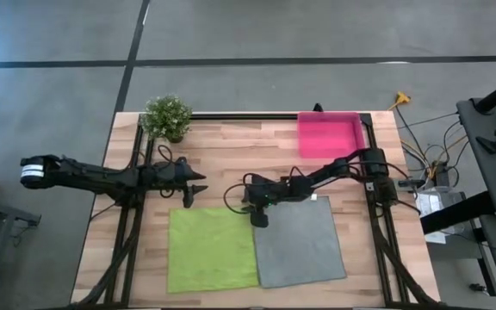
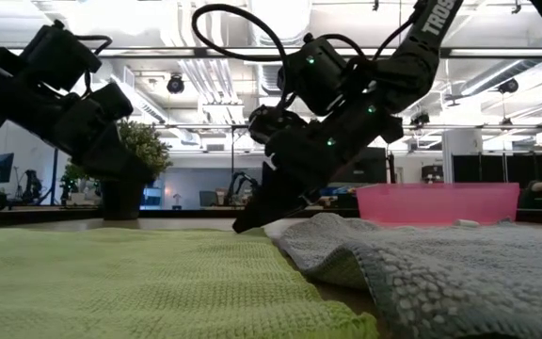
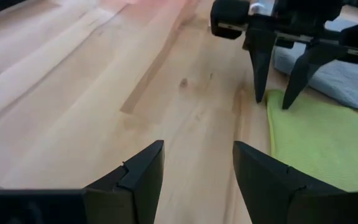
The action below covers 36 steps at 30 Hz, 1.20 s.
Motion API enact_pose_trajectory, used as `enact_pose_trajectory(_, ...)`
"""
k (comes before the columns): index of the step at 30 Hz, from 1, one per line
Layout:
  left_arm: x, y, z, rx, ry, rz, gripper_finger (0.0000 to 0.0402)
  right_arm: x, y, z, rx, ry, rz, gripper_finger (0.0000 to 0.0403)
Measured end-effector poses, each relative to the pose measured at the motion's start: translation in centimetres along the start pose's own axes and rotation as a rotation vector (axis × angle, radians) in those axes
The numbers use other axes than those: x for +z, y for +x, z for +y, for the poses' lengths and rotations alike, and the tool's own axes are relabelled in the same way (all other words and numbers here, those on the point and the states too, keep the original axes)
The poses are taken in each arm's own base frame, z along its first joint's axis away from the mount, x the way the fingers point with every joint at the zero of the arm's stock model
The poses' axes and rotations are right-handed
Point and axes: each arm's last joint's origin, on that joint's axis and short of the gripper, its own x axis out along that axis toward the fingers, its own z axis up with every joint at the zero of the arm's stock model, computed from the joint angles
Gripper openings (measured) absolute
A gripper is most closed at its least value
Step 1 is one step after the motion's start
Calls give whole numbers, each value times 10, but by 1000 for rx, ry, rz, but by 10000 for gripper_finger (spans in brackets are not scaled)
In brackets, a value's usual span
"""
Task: Roll microfiber towels into tight, uniform cylinder then place into a basket
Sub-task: Fold the green microfiber cloth
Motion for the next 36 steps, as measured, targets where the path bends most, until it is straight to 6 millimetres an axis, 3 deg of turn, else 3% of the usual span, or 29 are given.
enact_pose_trajectory(6, 2, 0, -4, -54, 19, -11, 176, -1, -10, 2, -1, -7, 19, 107)
enact_pose_trajectory(12, 17, -9, -28, -184, 250, -217, 176, 21, -37, 16, 27, -159, -46, 108)
enact_pose_trajectory(16, 17, -17, -47, -249, 374, -262, 176, 29, -55, 28, 46, -243, -48, 107)
enact_pose_trajectory(22, 1, -31, -80, -270, 504, -173, 176, 20, -69, 42, -5, -293, -1, 96)
enact_pose_trajectory(30, 13, -66, -141, -166, 691, -104, 176, -5, -69, 34, -145, -227, 59, 80)
enact_pose_trajectory(36, 15, -64, -175, -150, 727, 93, 176, -6, -73, 34, -158, -228, 33, 71)
